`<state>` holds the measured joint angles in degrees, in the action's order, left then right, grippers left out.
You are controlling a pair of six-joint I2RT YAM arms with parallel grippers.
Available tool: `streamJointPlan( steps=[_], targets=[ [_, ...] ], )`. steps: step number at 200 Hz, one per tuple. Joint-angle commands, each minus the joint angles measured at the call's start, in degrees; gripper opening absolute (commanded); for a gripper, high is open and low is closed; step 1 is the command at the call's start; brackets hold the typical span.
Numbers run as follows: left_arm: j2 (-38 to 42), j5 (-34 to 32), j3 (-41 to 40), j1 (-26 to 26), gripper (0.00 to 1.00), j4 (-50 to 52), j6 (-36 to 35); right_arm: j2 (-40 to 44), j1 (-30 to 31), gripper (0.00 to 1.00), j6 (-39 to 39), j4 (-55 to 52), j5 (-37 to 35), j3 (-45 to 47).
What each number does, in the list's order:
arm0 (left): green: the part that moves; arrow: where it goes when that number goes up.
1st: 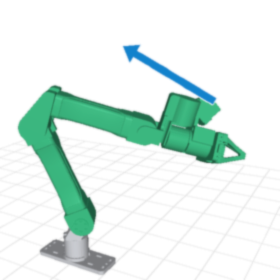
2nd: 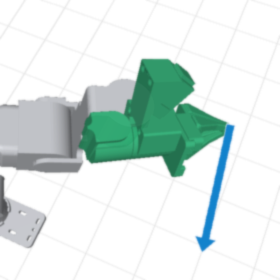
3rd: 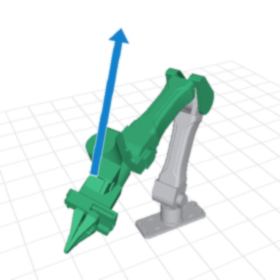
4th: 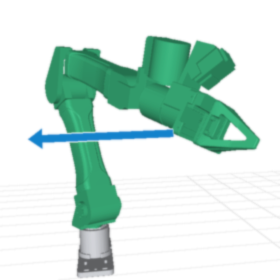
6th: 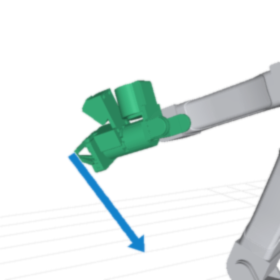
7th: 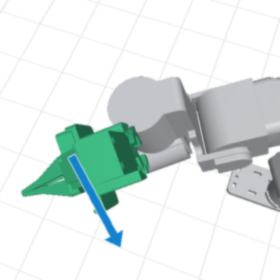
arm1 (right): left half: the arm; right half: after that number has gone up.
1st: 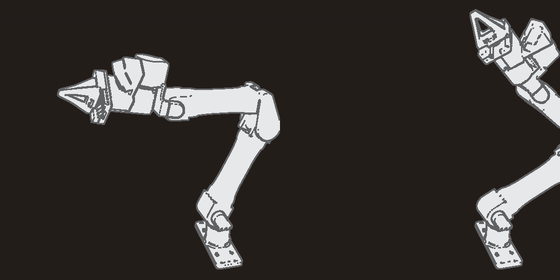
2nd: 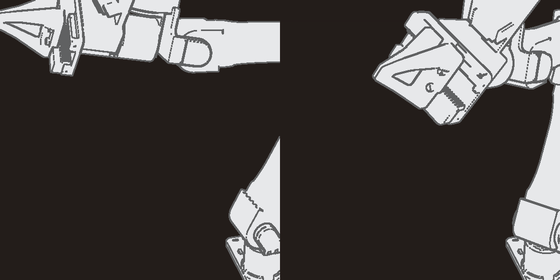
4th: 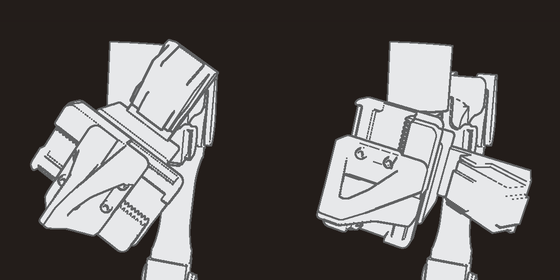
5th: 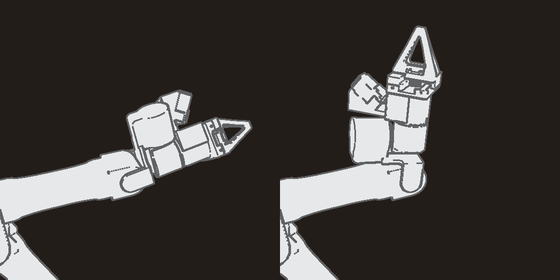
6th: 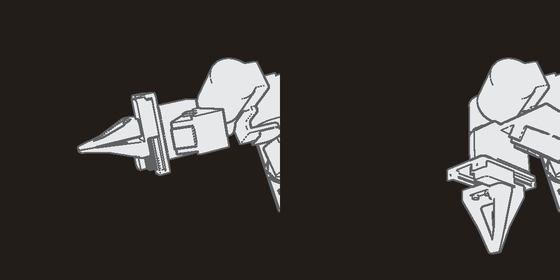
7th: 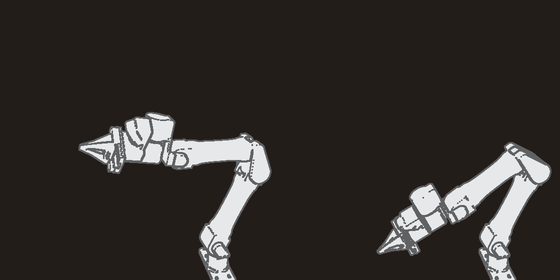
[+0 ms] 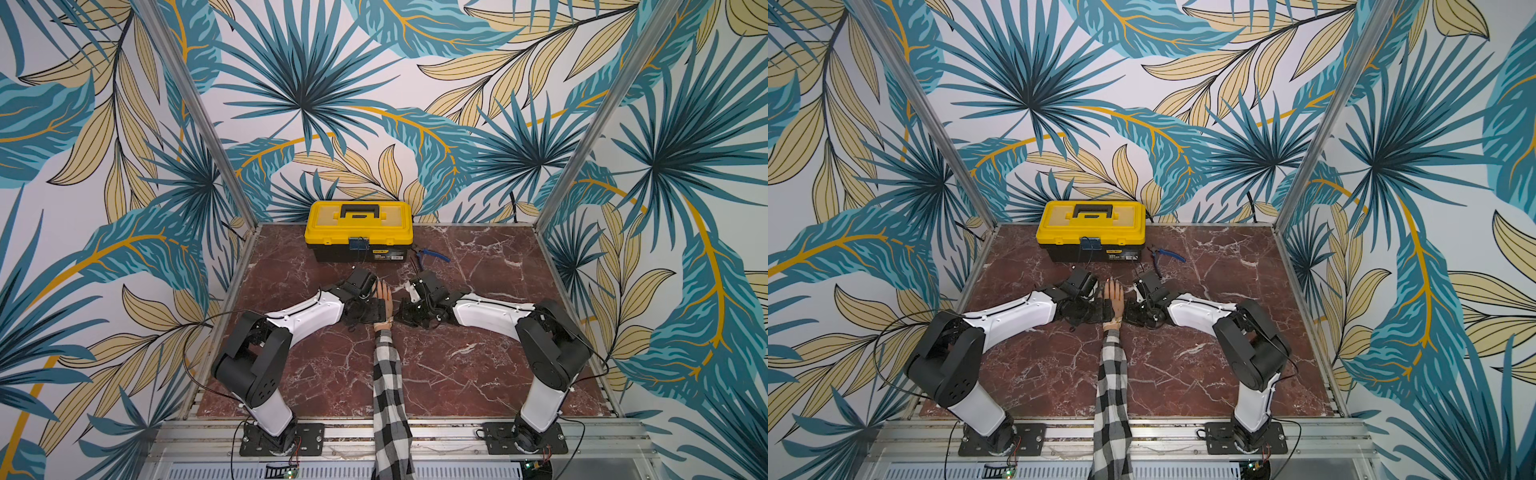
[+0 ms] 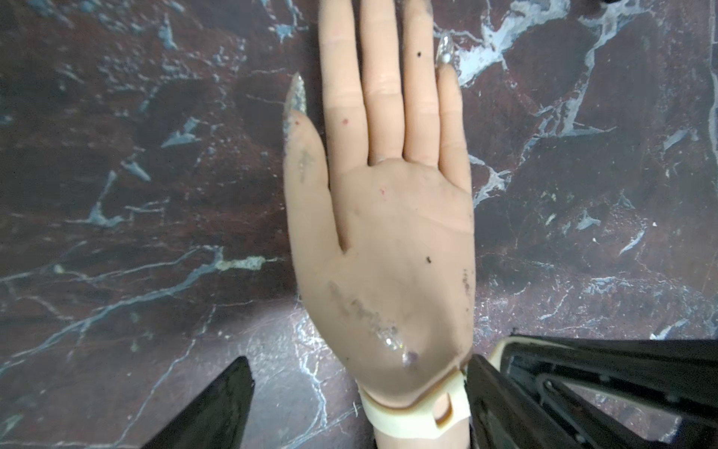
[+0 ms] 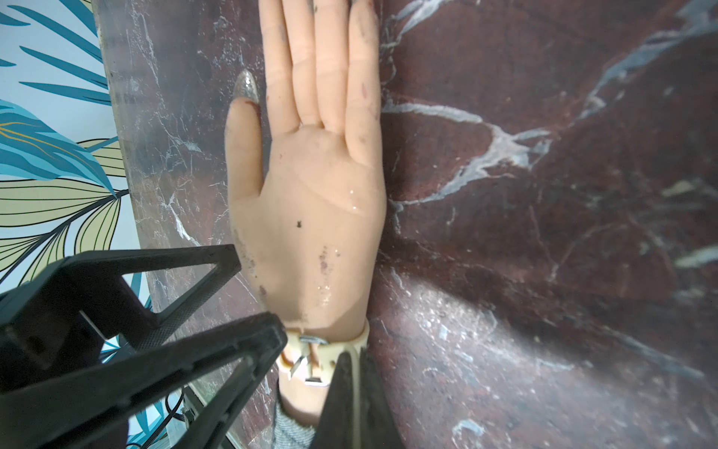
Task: Take off the watch
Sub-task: Untie the watch from the hand.
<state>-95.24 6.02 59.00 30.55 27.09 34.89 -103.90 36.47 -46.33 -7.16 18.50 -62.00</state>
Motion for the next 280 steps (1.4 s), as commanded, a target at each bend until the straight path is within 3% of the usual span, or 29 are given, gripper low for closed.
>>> streamJointPlan(
  steps=[1, 67, 111, 161, 280],
  targets=[
    [0.88, 0.22, -0.89, -0.31, 0.87, 0.88, -0.48, -1.33, 0.09, 0.00, -0.34, 0.74, -0.82, 0.48],
    [1.65, -0.13, -1.00, -0.42, 0.87, 0.88, -0.63, 1.74, 0.07, 0.07, -0.48, -0.13, -0.46, -0.18],
    [3.56, 0.98, 1.18, -0.30, 0.88, 0.90, -0.40, 0.57, 0.09, 0.06, -0.68, -0.04, 0.09, -1.00],
    [-0.23, 1.63, 4.52, 1.69, 0.89, 0.87, -0.36, -0.60, 0.05, 0.04, -1.09, 0.79, 0.39, -0.84],
    [-2.70, -0.92, 2.46, 1.80, 0.89, 0.95, -0.89, -0.60, 0.05, 0.02, -0.70, 0.30, -0.31, -0.67]
  ],
)
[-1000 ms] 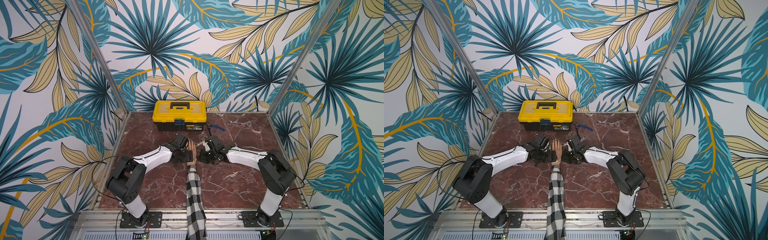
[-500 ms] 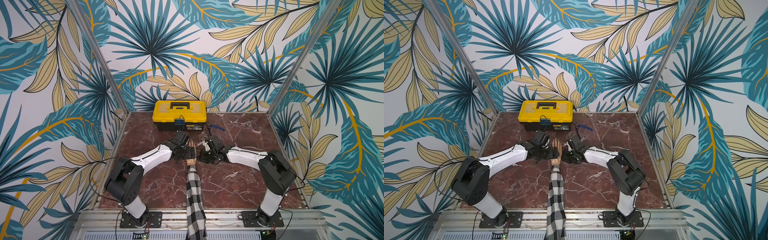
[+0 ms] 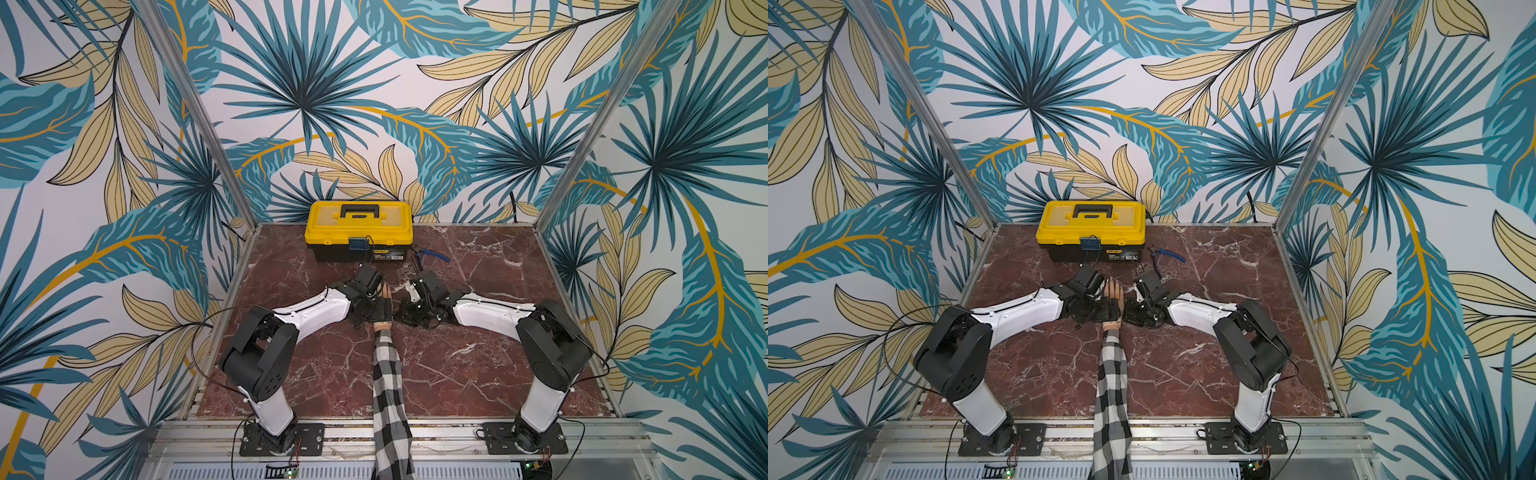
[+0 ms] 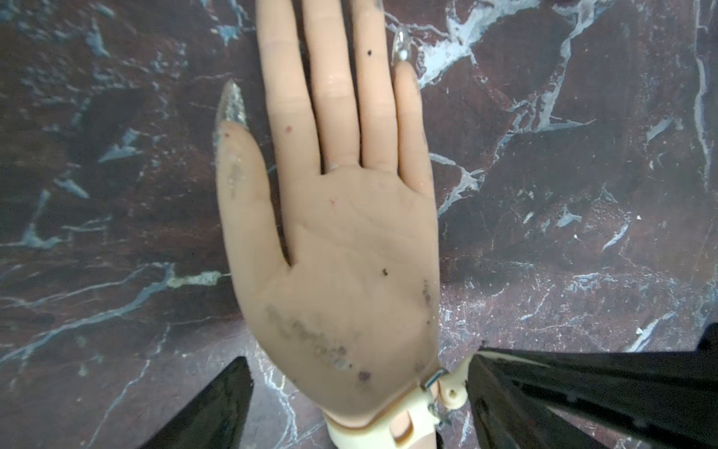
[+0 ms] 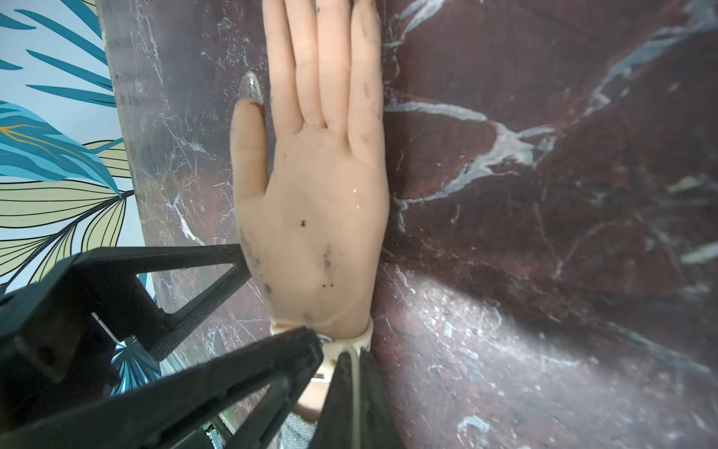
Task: Take off the watch
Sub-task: Untie the watch from the hand.
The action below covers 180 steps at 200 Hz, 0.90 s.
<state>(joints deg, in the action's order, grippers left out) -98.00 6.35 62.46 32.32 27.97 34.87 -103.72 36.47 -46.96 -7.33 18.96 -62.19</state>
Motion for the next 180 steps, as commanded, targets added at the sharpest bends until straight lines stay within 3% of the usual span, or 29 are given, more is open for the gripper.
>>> streamJointPlan(
  steps=[1, 129, 180],
  targets=[
    [0.07, -1.29, -1.05, 0.03, 0.89, 0.07, -0.91, -0.78, 0.07, 0.02, -0.06, 0.48, -0.77, -0.47],
    [3.33, -1.69, -5.04, -2.28, 0.89, -0.02, -1.14, -0.93, 0.09, 0.01, -0.26, 0.73, -0.37, -0.52],
    [3.39, -1.47, -4.70, -2.26, 0.89, 0.04, -1.21, 4.34, -0.56, 0.26, 1.24, -0.66, 0.63, -0.94]
  ],
)
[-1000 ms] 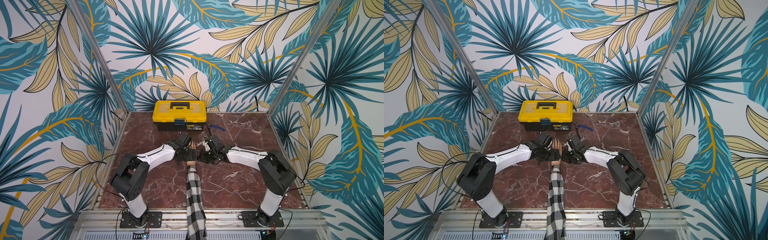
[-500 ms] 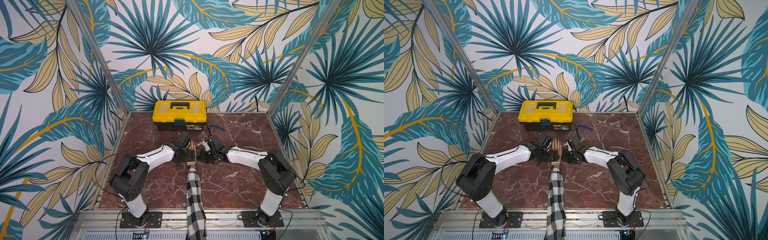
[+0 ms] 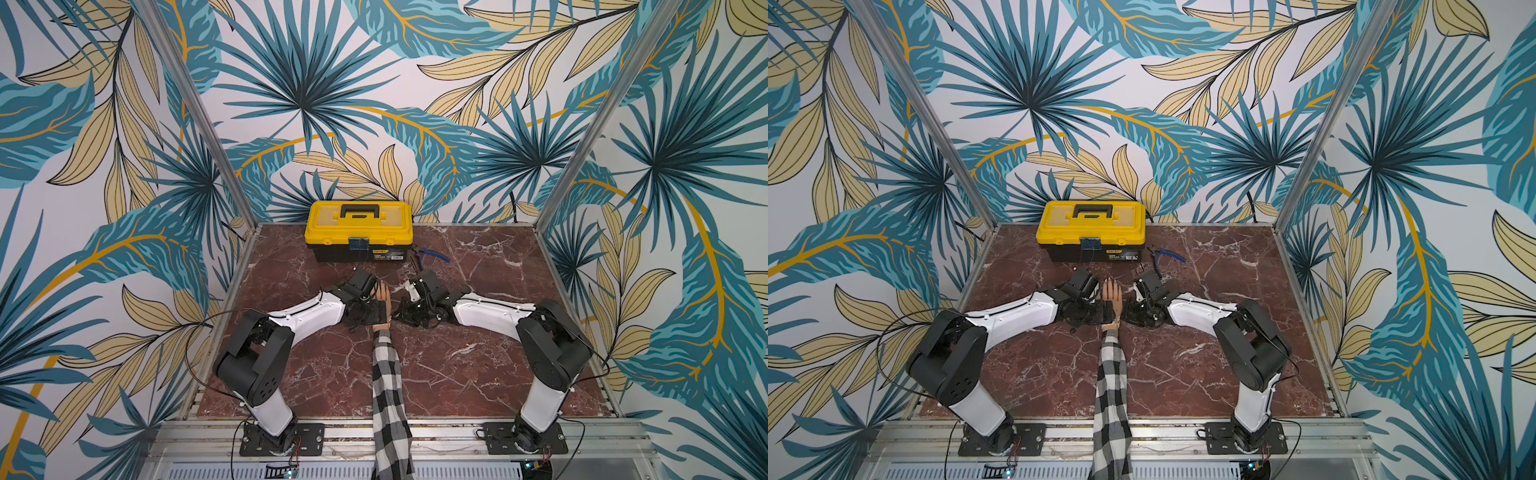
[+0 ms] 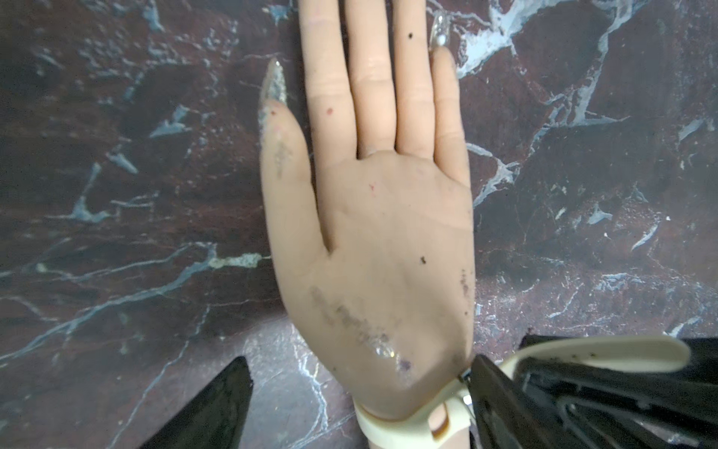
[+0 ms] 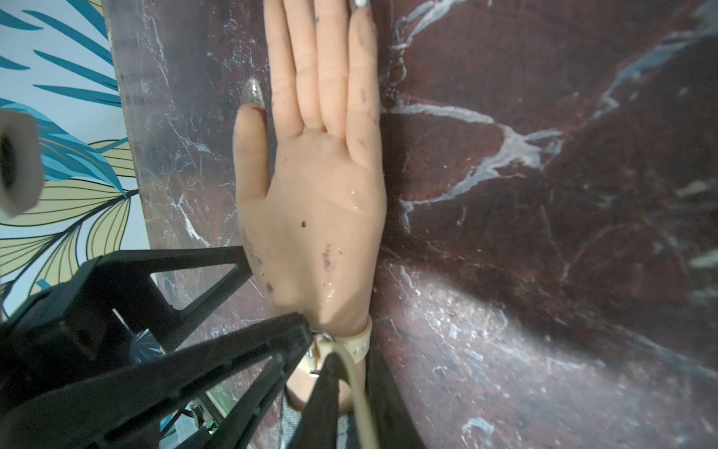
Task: Take off the watch
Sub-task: Untie the watch from the hand.
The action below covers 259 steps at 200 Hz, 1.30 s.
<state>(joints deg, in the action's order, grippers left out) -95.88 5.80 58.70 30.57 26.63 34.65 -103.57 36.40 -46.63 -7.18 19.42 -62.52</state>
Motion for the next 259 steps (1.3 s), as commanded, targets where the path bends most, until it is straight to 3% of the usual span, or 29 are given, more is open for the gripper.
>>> streamJointPlan(
  steps=[1, 33, 63, 152, 259],
  targets=[
    [1.24, -0.99, -0.95, -0.51, 0.89, 1.39, -0.99, 4.40, -0.52, 0.26, 0.92, -0.86, 0.18, -0.60],
    [1.90, -1.09, -0.78, -0.60, 0.89, 1.27, -1.17, 10.08, -2.49, 0.29, 0.01, -0.30, -0.23, 2.59],
    [2.60, -0.81, -0.69, -0.91, 0.89, 1.32, -1.31, 12.78, -3.89, 0.29, -4.83, 7.64, 0.54, 9.42],
    [4.11, 0.00, -0.69, -1.56, 0.89, 1.36, -1.27, 0.92, -3.98, 0.25, -21.57, 38.61, 8.82, 17.85],
    [4.00, 0.09, -0.12, -1.68, 0.89, 1.32, -1.26, -4.01, -2.16, 0.23, -25.10, 43.43, 8.75, 18.01]
  ],
)
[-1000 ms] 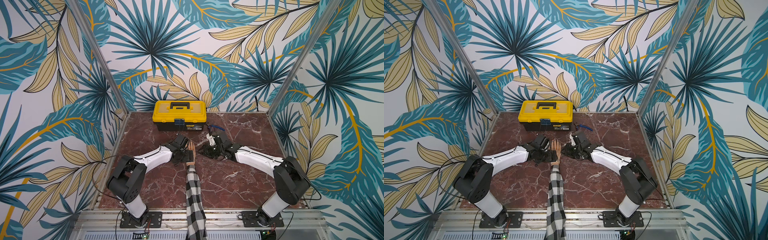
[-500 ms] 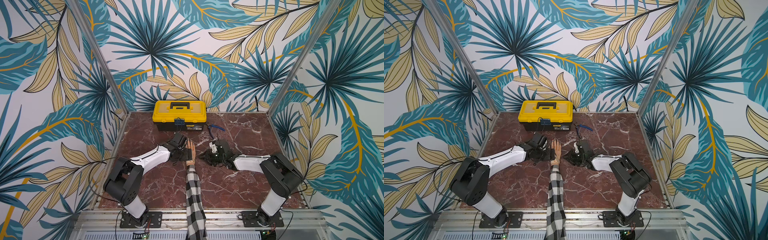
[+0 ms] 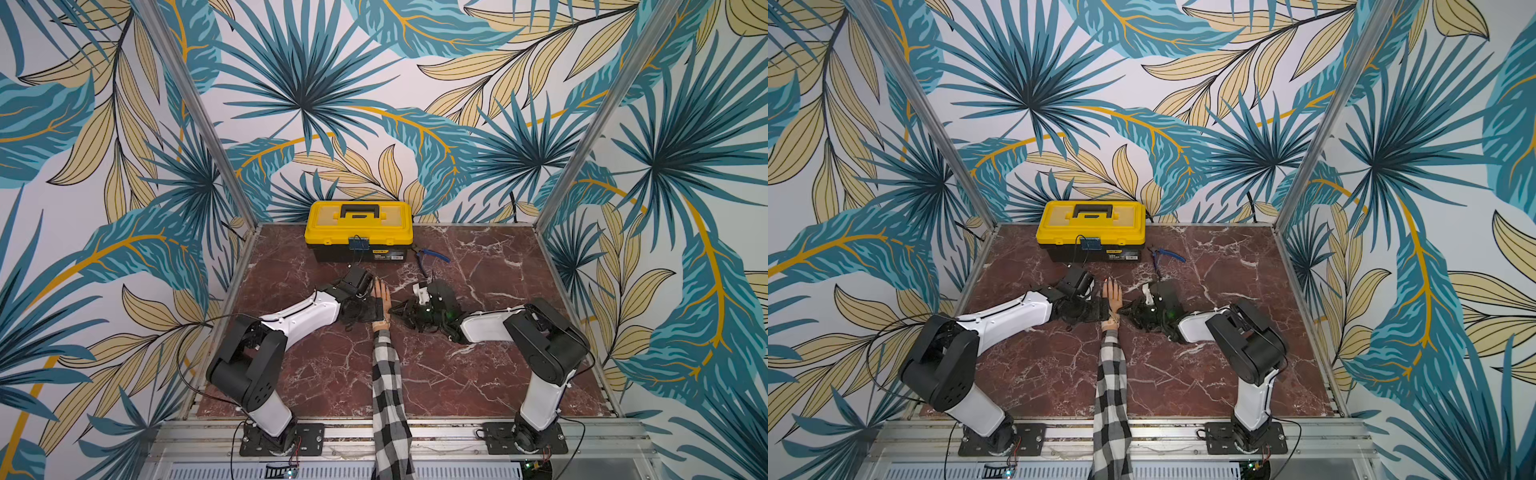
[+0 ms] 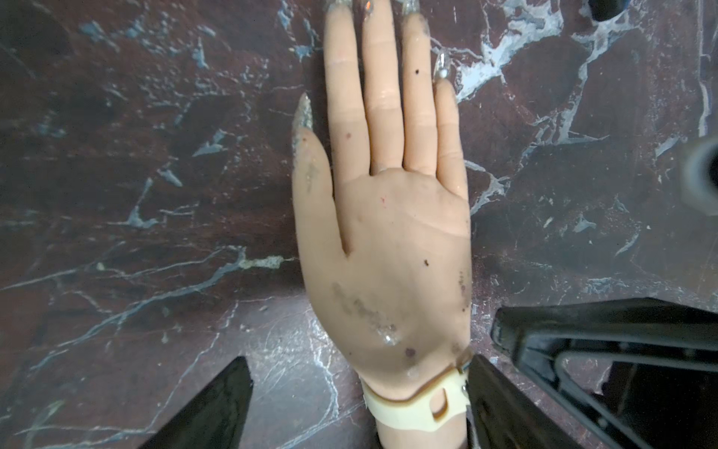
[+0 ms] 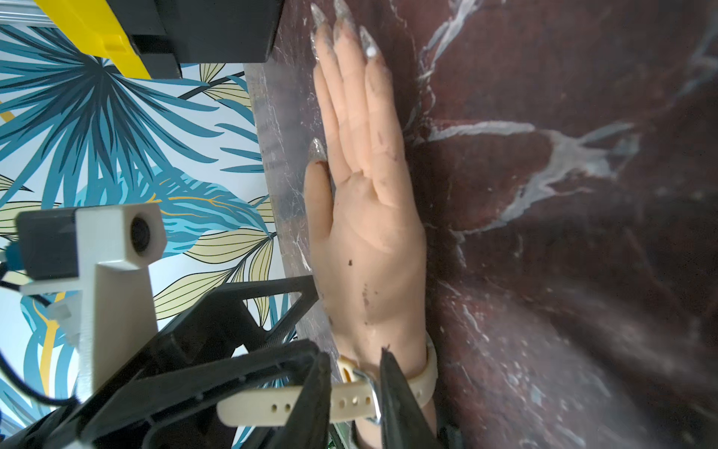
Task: Take off the watch
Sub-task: Untie the watch from the hand, then take off the watch from the hand.
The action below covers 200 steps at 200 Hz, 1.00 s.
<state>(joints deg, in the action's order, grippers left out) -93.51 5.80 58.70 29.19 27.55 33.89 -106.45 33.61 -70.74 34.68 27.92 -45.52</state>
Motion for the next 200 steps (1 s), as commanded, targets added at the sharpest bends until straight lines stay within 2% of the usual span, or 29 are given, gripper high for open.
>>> streamJointPlan(
  steps=[1, 56, 117, 200],
  targets=[
    [1.61, 0.09, -0.14, -0.33, 0.89, 0.40, -0.49, -1.12, 0.65, 0.23, -0.99, 1.56, 0.22, 1.02],
    [1.54, 0.14, -0.34, -0.35, 0.89, 0.45, -0.40, -1.83, 0.75, 0.23, -2.22, 4.25, 0.61, 2.43],
    [1.29, 0.08, -0.29, -0.29, 0.89, 0.40, -0.34, -4.02, 1.50, 0.21, -8.82, 17.00, 4.51, 3.47],
    [1.68, -0.09, -0.47, -0.34, 0.89, 0.39, -0.40, -4.29, 2.17, 0.15, -7.76, 14.92, 3.15, 5.08]
  ],
)
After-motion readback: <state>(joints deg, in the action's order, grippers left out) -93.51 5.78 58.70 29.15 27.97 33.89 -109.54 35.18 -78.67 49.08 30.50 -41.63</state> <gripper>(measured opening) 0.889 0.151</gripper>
